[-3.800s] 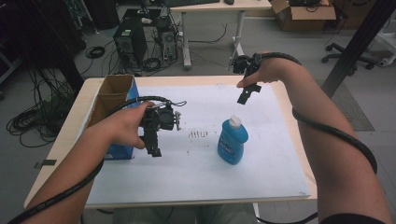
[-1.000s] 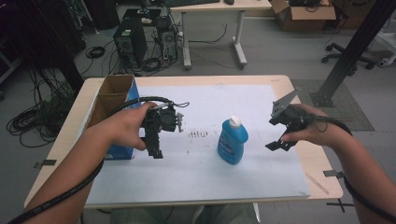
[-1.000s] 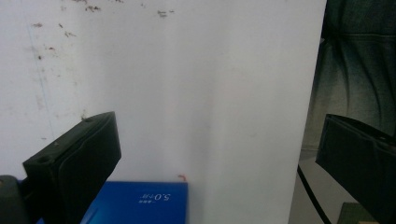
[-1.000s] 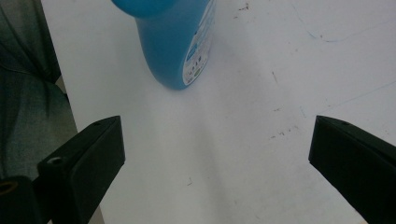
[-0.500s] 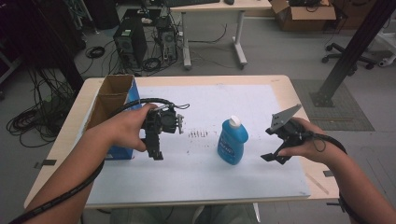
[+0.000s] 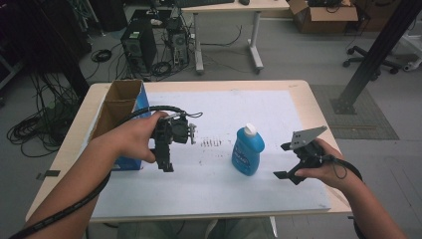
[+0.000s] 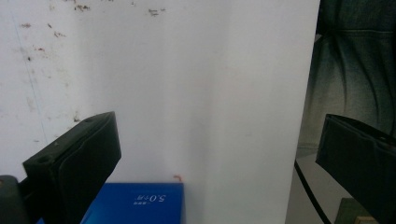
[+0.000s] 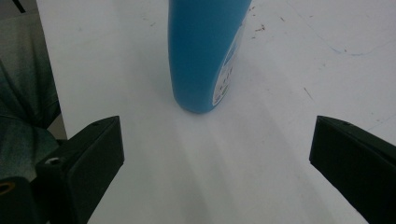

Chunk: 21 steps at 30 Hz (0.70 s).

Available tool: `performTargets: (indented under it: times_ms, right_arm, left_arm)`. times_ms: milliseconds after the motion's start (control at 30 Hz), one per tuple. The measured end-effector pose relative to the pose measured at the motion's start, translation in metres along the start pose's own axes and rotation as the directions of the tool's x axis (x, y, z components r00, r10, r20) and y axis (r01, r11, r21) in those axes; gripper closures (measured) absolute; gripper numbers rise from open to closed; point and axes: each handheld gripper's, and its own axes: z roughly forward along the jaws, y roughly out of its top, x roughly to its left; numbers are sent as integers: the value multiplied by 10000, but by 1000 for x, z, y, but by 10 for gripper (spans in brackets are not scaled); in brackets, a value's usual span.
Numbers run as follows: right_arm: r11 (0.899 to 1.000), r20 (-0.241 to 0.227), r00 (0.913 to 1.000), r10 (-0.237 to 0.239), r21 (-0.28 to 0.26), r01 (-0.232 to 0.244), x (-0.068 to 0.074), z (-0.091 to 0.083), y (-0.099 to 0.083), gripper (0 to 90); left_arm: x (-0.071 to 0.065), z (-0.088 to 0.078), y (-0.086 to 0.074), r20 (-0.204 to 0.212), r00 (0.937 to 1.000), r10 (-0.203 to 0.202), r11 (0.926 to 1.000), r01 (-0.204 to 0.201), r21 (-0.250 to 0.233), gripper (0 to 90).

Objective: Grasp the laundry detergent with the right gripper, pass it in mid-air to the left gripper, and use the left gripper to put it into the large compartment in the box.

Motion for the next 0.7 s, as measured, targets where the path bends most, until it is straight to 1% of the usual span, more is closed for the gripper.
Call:
performTargets:
  times_ms: [100, 133, 167, 200, 233, 300, 333, 367, 400, 467, 533, 567, 600, 633, 700]
  right_arm:
    - [10000, -40, 10000, 10, -94, -10, 2, 3, -2, 31]
    - [9997, -17, 9999, 113, -236, -114, 4, 5, -5, 26]
    - [9997, -17, 9999, 113, -236, -114, 4, 5, -5, 26]
    - [9993, 54, 9999, 151, -344, -149, 5, 8, -8, 26]
    - [9993, 54, 9999, 151, -344, -149, 5, 8, -8, 26]
    - [9972, 199, 9991, 363, -666, -349, 7, 10, -12, 25]
    - [9972, 199, 9991, 363, -666, -349, 7, 10, -12, 25]
    - [9951, 263, 9985, 482, -876, -458, 8, 12, -14, 25]
    - [9951, 263, 9985, 482, -876, -458, 8, 12, -14, 25]
    - [9932, 307, 9980, 548, -1047, -513, 10, 13, -16, 23]
    - [9895, 456, 9968, 662, -1316, -597, 12, 15, -18, 22]
    - [9895, 456, 9968, 662, -1316, -597, 12, 15, -18, 22]
    - [9874, 559, 9961, 689, -1462, -601, 12, 16, -18, 20]
    - [9874, 559, 9961, 689, -1462, -601, 12, 16, -18, 20]
    - [9845, 584, 9956, 736, -1637, -632, 13, 18, -19, 22]
  left_arm:
    - [0, 0, 0, 2, 10000, -30, 10000, 30, -15, 2]
    - [0, 0, 1, 14, 10000, -35, 10000, 35, 1, 2]
    - [0, 0, 1, 14, 10000, -35, 10000, 35, 1, 2]
    - [0, 1, 1, 34, 10000, -15, 10000, 14, 20, 2]
    - [-1, 2, 1, 32, 10000, -31, 10000, 31, 38, 2]
    - [-1, 3, 2, 59, 10000, 2, 10000, -2, 49, 2]
    - [-1, 3, 2, 59, 10000, 2, 10000, -2, 49, 2]
    - [-1, 3, 2, 60, 10000, 61, 10000, -61, 72, 2]
    - [-1, 3, 2, 60, 10000, 61, 10000, -61, 72, 2]
    - [-1, 2, 3, 66, 10000, 26, 10000, -27, 89, 2]
    - [-1, 2, 3, 52, 10000, 68, 9999, -69, 82, 2]
    - [-2, 1, 3, 47, 10000, 19, 10000, -20, 77, 2]
    - [-2, 1, 3, 23, 10000, 60, 10000, -60, 73, 2]
    - [-2, 1, 3, 23, 10000, 60, 10000, -60, 73, 2]
    - [-2, 1, 3, 28, 10000, 29, 10000, -29, 70, 2]
